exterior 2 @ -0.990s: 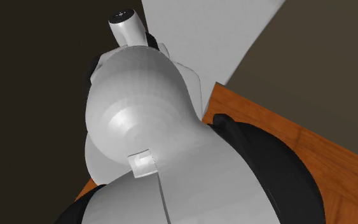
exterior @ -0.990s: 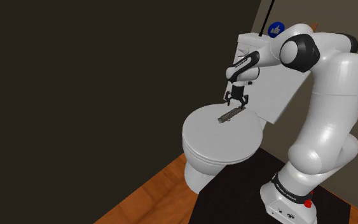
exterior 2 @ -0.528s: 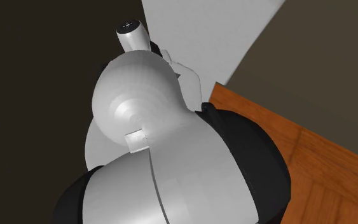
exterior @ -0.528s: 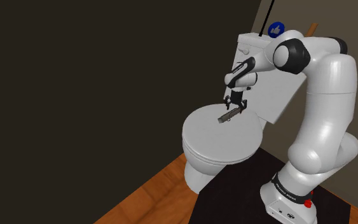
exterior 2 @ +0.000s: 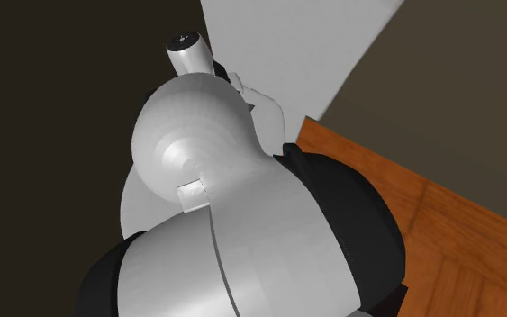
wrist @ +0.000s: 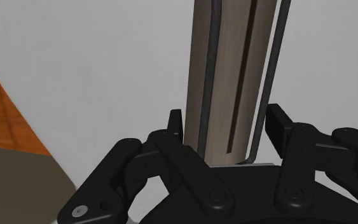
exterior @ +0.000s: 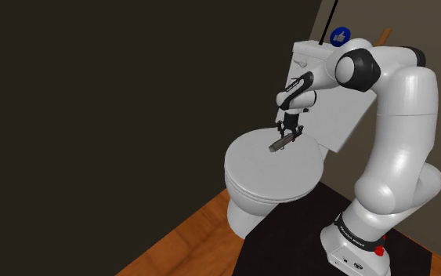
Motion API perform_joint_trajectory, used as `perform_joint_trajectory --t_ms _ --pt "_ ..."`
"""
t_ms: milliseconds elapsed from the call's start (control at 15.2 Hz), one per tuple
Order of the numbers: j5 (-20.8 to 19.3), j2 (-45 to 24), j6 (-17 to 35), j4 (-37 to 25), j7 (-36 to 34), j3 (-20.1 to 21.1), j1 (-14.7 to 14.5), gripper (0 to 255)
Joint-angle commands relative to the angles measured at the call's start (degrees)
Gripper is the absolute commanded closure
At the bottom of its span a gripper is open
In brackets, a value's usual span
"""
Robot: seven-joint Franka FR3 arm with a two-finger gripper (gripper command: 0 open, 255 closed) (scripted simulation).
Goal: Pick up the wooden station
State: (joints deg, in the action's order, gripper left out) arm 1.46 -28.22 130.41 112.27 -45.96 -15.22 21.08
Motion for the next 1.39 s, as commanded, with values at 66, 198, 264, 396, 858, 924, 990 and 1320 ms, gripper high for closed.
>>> perform_joint_trajectory --t_ms 66,198,264,396,858,924,990,1320 --pt "-0.01 -0.01 0.01 0.01 0.01 0.01 -0.01 255" --pt "0.04 -0.21 -0.02 -0.22 0.08 0.02 0.07 255" --pt "-0.11 0.36 -0.59 -0.23 0.04 -0.08 -0.01 255" --pt "-0.39 1.48 -1.74 -0.28 -0.04 -0.27 -0.16 255" --pt "-1.34 5.14 -5.94 -0.91 -0.31 -0.83 -0.64 255" --pt "-1.47 5.63 -6.55 -1.05 -0.34 -0.9 -0.7 255" --pt "-1.6 6.11 -7.17 -1.2 -0.37 -0.97 -0.76 255" --pt "-2.0 7.58 -9.16 -1.75 -0.47 -1.16 -0.93 255"
